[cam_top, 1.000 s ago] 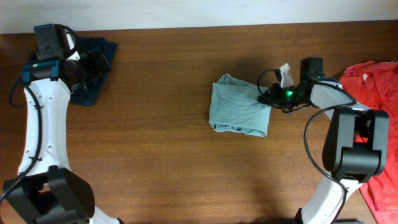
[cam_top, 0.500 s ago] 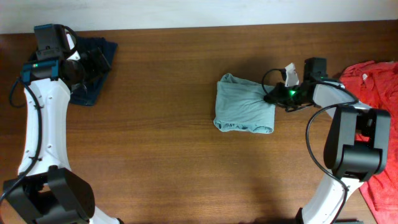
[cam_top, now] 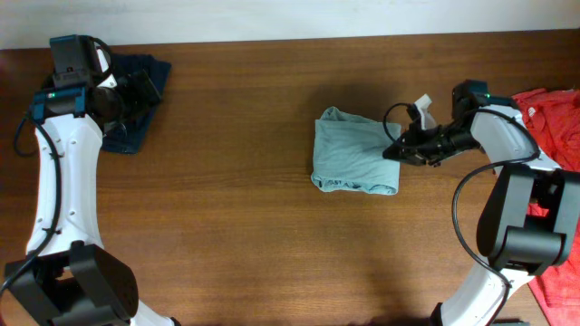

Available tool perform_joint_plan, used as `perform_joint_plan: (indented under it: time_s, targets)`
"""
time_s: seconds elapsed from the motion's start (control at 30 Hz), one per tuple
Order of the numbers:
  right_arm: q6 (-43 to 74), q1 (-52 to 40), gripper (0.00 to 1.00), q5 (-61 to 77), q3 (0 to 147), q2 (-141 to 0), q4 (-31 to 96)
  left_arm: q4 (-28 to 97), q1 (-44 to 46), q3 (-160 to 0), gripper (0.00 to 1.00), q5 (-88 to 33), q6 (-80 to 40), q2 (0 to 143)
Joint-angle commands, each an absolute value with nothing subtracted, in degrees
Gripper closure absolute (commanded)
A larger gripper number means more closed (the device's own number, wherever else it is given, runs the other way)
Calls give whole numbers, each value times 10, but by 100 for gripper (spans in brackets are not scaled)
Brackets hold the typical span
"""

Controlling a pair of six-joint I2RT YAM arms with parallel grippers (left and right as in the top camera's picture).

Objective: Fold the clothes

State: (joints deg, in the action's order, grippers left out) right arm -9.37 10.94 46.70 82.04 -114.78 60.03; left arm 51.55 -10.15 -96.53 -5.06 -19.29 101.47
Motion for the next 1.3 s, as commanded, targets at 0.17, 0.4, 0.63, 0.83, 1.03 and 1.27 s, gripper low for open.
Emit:
perform_joint_plan:
  time_s: [0.17, 0.4, 0.63, 0.83, 1.03, 1.27]
  targets:
    - [-146, 109, 95, 476, 710, -1145, 483, 515, -103, -965, 1, -47, -192, 1016]
    - [-146, 109, 92, 474, 639, -1191, 409, 515, -103, -965, 1, -47, -192, 1016]
    - [-149, 110, 96, 492, 690, -1182, 486, 515, -103, -965, 1, -46, -192, 1016]
    - [-228, 105, 96, 569, 781, -1166, 628, 515, -103, -965, 1, -46, -192, 1016]
    - [-253, 70, 96, 608, 794, -1162, 647, 515, -103, -965, 1, -47, -192, 1016]
    - [-197, -5, 96, 602, 783, -1176, 560, 515, -103, -965, 1, -47, -192, 1016]
